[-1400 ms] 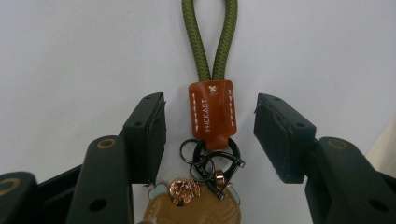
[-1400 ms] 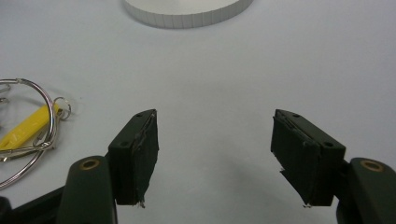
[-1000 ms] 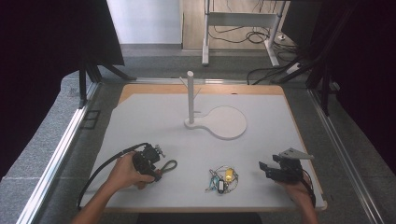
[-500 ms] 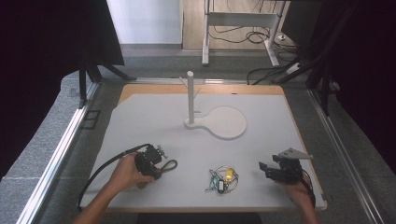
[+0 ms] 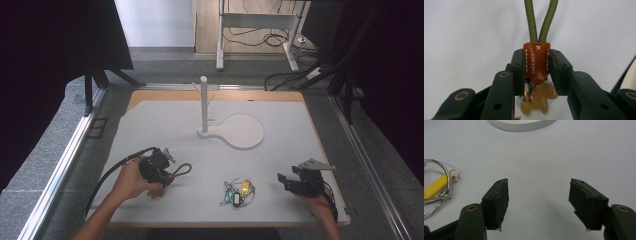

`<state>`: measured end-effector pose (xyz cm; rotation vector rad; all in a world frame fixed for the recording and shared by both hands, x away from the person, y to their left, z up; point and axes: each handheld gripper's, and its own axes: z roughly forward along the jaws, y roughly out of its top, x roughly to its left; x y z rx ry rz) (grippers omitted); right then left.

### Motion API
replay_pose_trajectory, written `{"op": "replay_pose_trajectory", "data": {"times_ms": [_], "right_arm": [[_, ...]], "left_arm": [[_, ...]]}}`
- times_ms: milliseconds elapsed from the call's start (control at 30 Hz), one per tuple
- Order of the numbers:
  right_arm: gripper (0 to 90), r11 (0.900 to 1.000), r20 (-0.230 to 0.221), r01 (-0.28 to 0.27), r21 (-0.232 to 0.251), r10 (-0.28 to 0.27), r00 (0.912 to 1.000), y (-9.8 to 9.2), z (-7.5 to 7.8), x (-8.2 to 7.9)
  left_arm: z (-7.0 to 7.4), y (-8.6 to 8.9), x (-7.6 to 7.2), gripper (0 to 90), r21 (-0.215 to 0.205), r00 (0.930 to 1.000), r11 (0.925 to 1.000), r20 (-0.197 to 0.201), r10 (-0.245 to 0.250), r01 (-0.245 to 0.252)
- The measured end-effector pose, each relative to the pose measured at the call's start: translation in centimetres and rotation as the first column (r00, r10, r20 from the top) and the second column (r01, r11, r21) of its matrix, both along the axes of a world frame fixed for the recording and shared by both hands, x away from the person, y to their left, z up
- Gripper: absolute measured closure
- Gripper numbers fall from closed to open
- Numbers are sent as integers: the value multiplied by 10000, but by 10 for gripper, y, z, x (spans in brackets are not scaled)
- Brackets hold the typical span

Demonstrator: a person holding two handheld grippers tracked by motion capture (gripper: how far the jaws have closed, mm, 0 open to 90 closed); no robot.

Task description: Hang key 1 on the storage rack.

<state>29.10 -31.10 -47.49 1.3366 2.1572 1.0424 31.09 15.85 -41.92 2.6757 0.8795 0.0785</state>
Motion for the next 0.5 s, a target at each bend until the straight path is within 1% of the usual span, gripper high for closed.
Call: {"op": "replay_pose_trajectory", "data": {"times_ms": [33,100,133,167,233,367,500], "right_arm": [[326,10000,0,0,0,0,10000,0,0,0],[329,10000,14,13,5,-13,10000,0,0,0],[330,10000,3,15,1,-15,10000,0,0,0],[330,10000,3,15,1,-15,10000,0,0,0],[331,10000,-24,-11,-1,11,10000,-2,0,0],[332,9997,-108,211,84,-210,9997,-5,-1,0],[336,9997,-76,206,102,-205,9998,-5,0,-1]], "left_arm": [[0,0,0,676,0,10000,10000,0,0,0],[12,3,1,676,-420,9997,9991,232,110,-100],[16,4,2,676,-478,9996,9988,271,112,-99],[16,4,2,676,-478,9996,9988,271,112,-99],[22,6,4,676,-597,9995,9982,307,82,-64],[31,8,9,676,-776,9991,9969,391,185,-154],[32,10,11,676,-824,9996,9965,232,137,-117]]}}
